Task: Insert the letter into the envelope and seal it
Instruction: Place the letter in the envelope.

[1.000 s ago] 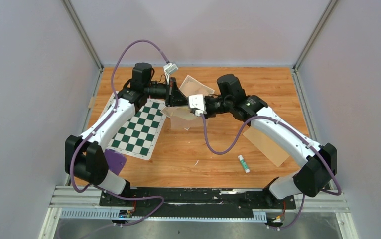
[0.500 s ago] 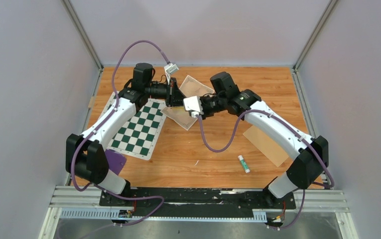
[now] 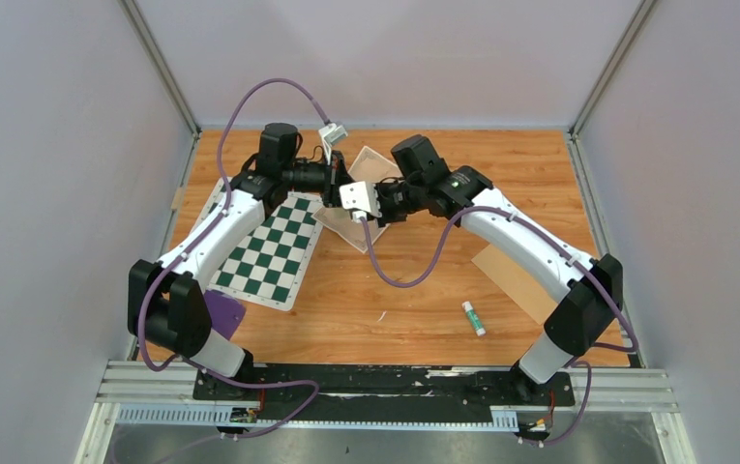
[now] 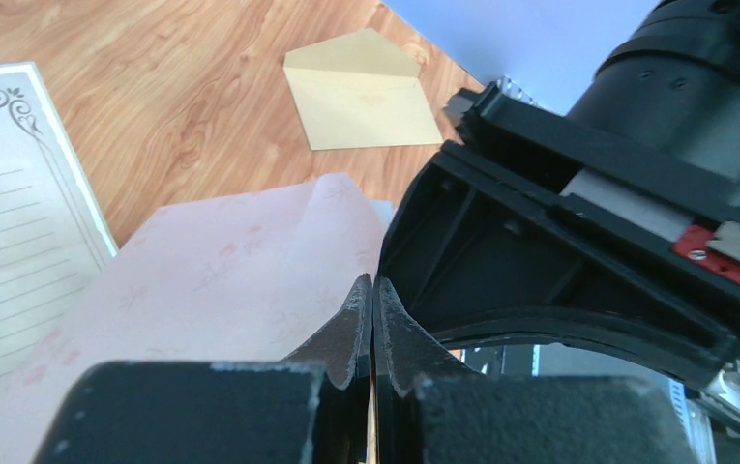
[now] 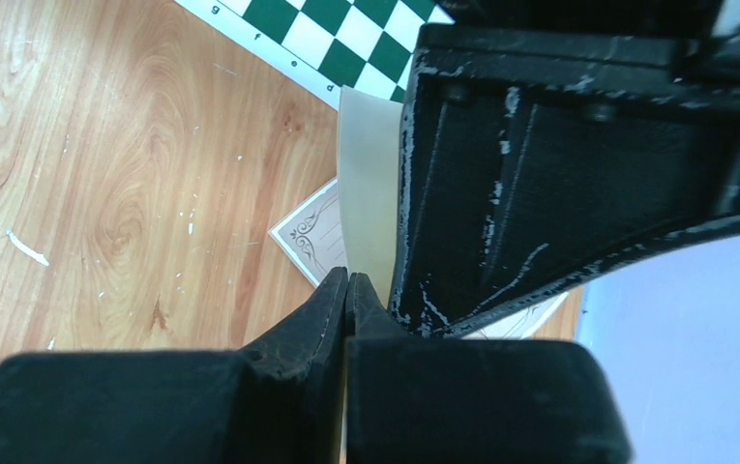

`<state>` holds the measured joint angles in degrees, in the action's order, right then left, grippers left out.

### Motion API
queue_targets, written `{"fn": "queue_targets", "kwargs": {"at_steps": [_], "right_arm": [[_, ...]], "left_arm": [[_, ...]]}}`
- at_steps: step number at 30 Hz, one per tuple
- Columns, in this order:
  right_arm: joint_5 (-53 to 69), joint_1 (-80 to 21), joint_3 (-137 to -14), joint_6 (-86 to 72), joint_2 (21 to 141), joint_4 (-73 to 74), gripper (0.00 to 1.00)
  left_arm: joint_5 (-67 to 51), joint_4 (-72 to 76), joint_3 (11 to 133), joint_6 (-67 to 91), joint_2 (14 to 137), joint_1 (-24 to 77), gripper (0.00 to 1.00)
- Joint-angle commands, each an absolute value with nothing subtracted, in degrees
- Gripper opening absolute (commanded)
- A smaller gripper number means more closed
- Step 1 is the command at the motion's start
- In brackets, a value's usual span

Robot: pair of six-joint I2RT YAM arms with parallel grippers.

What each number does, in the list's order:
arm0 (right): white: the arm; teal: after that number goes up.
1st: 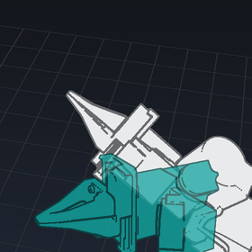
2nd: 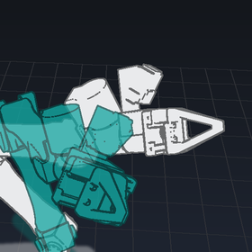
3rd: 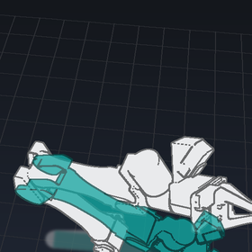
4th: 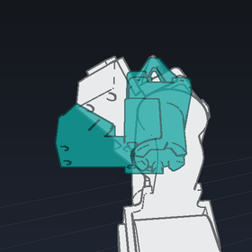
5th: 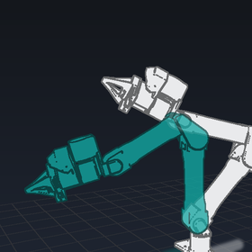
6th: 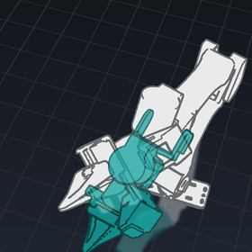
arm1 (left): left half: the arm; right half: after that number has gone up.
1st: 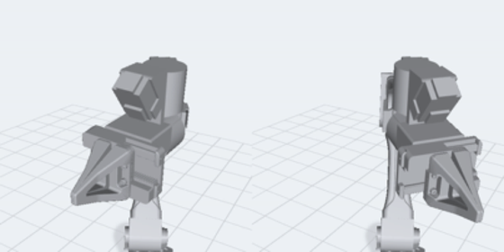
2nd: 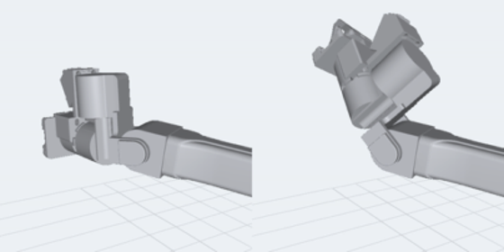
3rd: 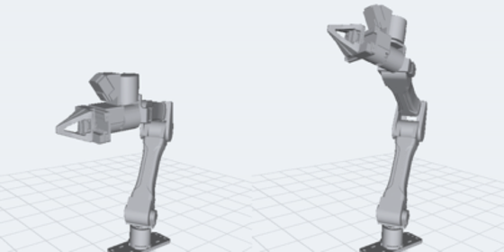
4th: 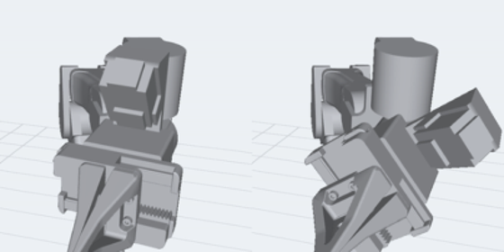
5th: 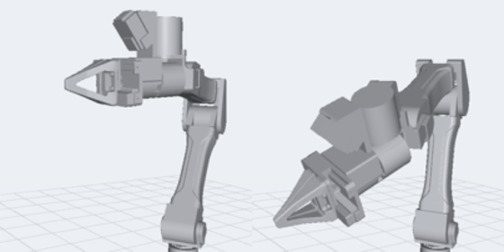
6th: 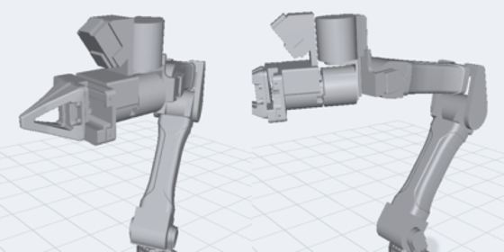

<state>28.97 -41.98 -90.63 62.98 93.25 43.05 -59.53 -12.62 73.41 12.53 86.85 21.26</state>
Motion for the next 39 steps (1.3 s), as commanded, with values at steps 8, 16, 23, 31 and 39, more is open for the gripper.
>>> {"fn": "queue_targets", "kwargs": {"at_steps": [8, 16, 23, 31, 39], "right_arm": [[24.5, -43.2, -92.3, 60.3, 91.1, 41.4, 0.00], [24.5, -43.2, -88.2, 59.3, 91.2, 42.9, 0.00], [26.7, -43.1, -86.2, 56.9, 95.7, 44.7, 0.00], [29.3, -40.5, -85.8, 52.3, 100.2, 42.2, 0.00], [34.2, -36.5, -81.4, 47.5, 100.0, 35.8, 0.00]], "left_arm": [[-59.2, -15.7, 73.3, 8.9, 88.6, 21.9, 0.00], [-62.3, -12.8, 70.6, 12.2, 91.7, 22.0, 0.00], [-64.8, -8.5, 67.3, 17.5, 95.6, 22.0, 0.00], [-68.4, 1.7, 63.3, 24.3, 99.8, 22.2, 0.00], [-68.8, 6.4, 62.7, 27.3, 101.4, 22.1, 0.00]]}}
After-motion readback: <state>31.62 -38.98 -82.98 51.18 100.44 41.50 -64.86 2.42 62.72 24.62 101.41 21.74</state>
